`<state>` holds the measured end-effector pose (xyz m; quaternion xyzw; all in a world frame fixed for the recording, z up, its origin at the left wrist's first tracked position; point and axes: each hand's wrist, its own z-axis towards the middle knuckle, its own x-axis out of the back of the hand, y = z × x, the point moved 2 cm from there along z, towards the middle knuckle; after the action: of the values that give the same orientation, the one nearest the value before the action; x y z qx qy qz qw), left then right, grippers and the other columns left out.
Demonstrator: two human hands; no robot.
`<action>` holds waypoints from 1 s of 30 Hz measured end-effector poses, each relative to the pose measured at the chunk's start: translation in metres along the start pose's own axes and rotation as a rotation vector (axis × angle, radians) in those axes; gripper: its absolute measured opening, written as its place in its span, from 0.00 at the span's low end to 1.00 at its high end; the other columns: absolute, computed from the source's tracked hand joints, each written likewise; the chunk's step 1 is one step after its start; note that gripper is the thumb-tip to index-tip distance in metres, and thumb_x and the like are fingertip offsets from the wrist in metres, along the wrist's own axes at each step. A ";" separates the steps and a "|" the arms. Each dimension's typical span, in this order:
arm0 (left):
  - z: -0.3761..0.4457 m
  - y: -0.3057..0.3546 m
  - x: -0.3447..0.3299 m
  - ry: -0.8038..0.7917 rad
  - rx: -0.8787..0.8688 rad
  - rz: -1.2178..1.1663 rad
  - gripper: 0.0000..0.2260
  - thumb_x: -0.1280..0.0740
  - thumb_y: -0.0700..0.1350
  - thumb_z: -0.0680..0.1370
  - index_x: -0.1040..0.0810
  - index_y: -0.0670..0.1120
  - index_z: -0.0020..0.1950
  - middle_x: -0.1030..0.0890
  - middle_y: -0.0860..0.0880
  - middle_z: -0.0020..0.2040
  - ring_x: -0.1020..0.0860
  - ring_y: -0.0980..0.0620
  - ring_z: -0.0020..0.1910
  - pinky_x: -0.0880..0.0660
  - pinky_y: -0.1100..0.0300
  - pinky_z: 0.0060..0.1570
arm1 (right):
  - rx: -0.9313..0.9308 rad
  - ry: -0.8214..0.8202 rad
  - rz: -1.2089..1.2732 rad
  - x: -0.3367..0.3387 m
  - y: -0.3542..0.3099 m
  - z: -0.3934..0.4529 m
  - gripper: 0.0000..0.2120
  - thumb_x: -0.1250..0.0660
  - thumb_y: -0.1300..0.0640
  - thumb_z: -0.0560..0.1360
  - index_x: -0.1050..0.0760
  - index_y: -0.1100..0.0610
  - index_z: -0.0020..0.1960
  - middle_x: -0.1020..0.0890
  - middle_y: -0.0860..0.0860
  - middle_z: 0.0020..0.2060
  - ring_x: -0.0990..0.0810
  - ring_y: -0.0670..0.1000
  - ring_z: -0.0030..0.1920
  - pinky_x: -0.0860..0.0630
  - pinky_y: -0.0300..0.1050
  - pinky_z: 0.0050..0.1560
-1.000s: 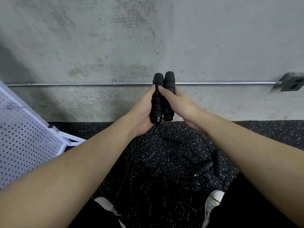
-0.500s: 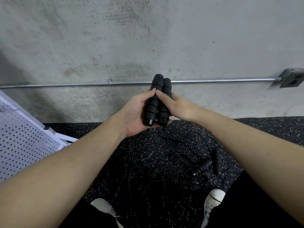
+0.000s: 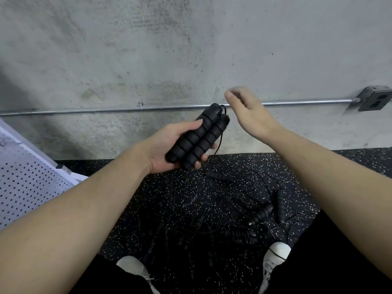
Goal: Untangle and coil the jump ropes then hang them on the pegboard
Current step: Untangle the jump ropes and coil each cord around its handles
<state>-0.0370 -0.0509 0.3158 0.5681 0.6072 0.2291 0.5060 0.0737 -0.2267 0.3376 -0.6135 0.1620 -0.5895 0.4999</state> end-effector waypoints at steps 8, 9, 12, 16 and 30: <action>-0.003 0.000 0.009 -0.003 0.029 0.090 0.23 0.40 0.54 0.82 0.24 0.41 0.70 0.19 0.39 0.55 0.24 0.47 0.39 0.27 0.55 0.36 | -0.172 -0.333 -0.032 -0.008 0.013 -0.004 0.32 0.50 0.34 0.82 0.32 0.55 0.30 0.25 0.49 0.23 0.21 0.53 0.32 0.22 0.48 0.48; -0.003 0.000 0.011 0.006 0.035 0.097 0.22 0.40 0.54 0.82 0.24 0.41 0.70 0.19 0.39 0.54 0.24 0.47 0.39 0.27 0.56 0.36 | -0.190 -0.348 0.028 -0.009 0.012 -0.003 0.30 0.48 0.35 0.82 0.36 0.53 0.30 0.31 0.48 0.21 0.28 0.52 0.27 0.24 0.46 0.40; -0.004 0.001 0.015 0.004 0.043 0.079 0.22 0.41 0.53 0.81 0.23 0.40 0.68 0.19 0.37 0.55 0.24 0.45 0.39 0.27 0.56 0.35 | -0.217 -0.358 0.111 -0.005 0.014 0.000 0.27 0.41 0.33 0.80 0.38 0.51 0.31 0.37 0.47 0.25 0.38 0.49 0.27 0.34 0.42 0.32; -0.006 0.000 0.016 -0.045 0.040 0.005 0.24 0.44 0.49 0.78 0.24 0.39 0.69 0.20 0.35 0.57 0.24 0.45 0.40 0.27 0.55 0.36 | -0.245 -0.315 0.149 -0.002 0.021 0.005 0.24 0.36 0.34 0.77 0.31 0.52 0.35 0.33 0.46 0.25 0.37 0.47 0.27 0.36 0.40 0.31; 0.003 -0.006 0.016 0.178 -0.024 0.407 0.20 0.35 0.52 0.83 0.31 0.70 0.72 0.19 0.43 0.50 0.23 0.52 0.39 0.27 0.60 0.34 | -0.183 -0.078 -0.004 0.003 0.028 0.011 0.24 0.37 0.35 0.78 0.22 0.55 0.40 0.29 0.52 0.31 0.35 0.47 0.27 0.35 0.41 0.31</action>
<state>-0.0341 -0.0383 0.3041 0.6504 0.5195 0.3831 0.4004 0.0953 -0.2368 0.3186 -0.6797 0.1943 -0.5487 0.4464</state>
